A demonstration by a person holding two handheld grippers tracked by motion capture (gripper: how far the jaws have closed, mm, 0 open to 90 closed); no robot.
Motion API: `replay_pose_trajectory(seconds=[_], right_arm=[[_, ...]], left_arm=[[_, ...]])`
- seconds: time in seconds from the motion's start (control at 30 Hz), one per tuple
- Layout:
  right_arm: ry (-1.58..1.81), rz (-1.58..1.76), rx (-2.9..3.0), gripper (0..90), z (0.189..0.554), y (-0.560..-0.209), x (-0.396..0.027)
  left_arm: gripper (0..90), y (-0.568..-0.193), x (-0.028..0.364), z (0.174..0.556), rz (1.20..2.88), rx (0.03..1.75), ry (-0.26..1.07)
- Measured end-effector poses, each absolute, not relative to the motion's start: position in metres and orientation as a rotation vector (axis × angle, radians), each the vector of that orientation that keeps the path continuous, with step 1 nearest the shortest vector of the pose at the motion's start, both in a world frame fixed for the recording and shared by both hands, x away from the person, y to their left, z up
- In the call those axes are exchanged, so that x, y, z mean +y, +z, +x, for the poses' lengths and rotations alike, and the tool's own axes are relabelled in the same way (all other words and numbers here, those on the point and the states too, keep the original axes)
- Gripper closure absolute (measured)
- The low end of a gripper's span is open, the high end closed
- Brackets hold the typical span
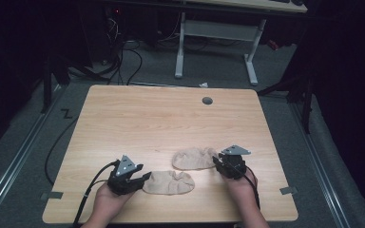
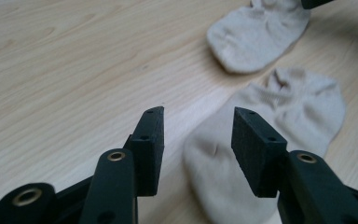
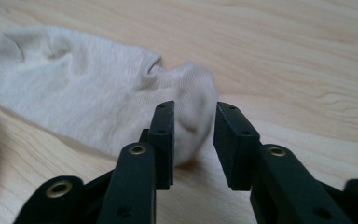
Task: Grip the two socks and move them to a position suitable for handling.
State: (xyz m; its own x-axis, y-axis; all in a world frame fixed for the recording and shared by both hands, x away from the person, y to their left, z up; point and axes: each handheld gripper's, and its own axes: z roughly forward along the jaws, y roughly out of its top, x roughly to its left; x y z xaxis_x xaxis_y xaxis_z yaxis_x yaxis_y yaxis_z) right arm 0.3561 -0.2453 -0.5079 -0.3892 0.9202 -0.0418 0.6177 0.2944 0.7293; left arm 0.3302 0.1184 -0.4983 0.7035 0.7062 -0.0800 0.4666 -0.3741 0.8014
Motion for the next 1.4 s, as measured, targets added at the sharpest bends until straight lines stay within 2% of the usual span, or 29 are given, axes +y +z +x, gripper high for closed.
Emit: replay_pose_trajectory(seconds=[0.1, 0.27, 0.43, 0.53, 0.67, 0.73, 0.8, 0.9, 1.4], right_arm=[[0.909, 1.382, 2.093, 66.5, 0.359, -0.503, -0.248], [0.891, 1.429, 2.1, 65.3, 0.37, -0.509, -0.249], [0.891, 1.461, 2.106, 65.1, 0.374, -0.514, -0.252], [0.897, 1.476, 2.111, 65.1, 0.375, -0.516, -0.254], [0.882, 1.489, 2.135, 68.3, 0.376, -0.522, -0.253], [0.907, 1.493, 2.141, 73.0, 0.376, -0.523, -0.254], [0.916, 1.49, 2.147, 81.6, 0.376, -0.523, -0.254], [0.9, 1.459, 2.148, 85.9, 0.374, -0.522, -0.251], [0.935, 1.398, 2.126, 86.4, 0.37, -0.514, -0.244]], left_arm=[[54.4, -0.495, 0.1, 0.343, 2.046, 0.896, 0.366], [51.8, -0.506, 0.064, 0.373, 2.07, 0.919, 0.308], [52.5, -0.516, 0.036, 0.386, 2.079, 0.945, 0.274], [58.4, -0.518, 0.027, 0.391, 2.094, 0.974, 0.284], [75.4, -0.519, 0.022, 0.392, 2.111, 0.993, 0.293], [81.0, -0.52, 0.021, 0.391, 2.124, 0.99, 0.308], [86.7, -0.521, 0.02, 0.389, 2.125, 0.988, 0.319], [88.1, -0.519, 0.02, 0.388, 2.118, 0.973, 0.34], [88.5, -0.509, 0.025, 0.385, 2.068, 0.947, 0.396]])
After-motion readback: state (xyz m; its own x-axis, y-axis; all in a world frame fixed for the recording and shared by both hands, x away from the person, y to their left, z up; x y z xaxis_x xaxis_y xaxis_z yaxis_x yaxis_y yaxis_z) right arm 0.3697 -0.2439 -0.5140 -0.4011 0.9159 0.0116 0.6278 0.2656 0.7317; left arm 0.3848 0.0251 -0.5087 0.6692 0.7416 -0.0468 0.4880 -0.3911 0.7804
